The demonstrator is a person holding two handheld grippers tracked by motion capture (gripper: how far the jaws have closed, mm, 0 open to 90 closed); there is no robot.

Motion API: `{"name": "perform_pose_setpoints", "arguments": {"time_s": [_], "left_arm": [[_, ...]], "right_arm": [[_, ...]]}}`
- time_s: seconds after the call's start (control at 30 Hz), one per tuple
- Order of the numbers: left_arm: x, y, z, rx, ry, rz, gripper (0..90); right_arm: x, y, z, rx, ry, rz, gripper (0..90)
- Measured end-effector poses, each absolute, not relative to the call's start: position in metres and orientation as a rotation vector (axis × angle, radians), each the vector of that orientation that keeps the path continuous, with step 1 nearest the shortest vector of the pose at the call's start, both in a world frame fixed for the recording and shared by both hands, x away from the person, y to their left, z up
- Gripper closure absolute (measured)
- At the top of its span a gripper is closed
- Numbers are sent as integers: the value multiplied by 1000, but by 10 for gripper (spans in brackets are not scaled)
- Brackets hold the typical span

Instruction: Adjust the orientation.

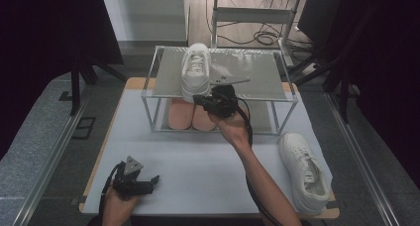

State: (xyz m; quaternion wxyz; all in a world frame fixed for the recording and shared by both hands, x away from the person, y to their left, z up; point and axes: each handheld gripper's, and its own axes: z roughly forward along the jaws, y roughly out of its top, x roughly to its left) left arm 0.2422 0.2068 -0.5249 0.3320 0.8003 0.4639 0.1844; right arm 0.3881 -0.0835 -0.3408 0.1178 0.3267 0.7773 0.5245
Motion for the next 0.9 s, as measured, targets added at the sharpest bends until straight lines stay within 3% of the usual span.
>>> {"name": "perform_pose_setpoints", "arguments": {"time_s": [0.5, 0.9], "left_arm": [[242, 207, -525, 2091, 1209, 483, 134], [242, 207, -525, 2092, 1208, 485, 136]], "right_arm": [[394, -65, -341, 921, 2277, 1481, 895], [371, -79, -353, 882, 2347, 1381, 700]]}}
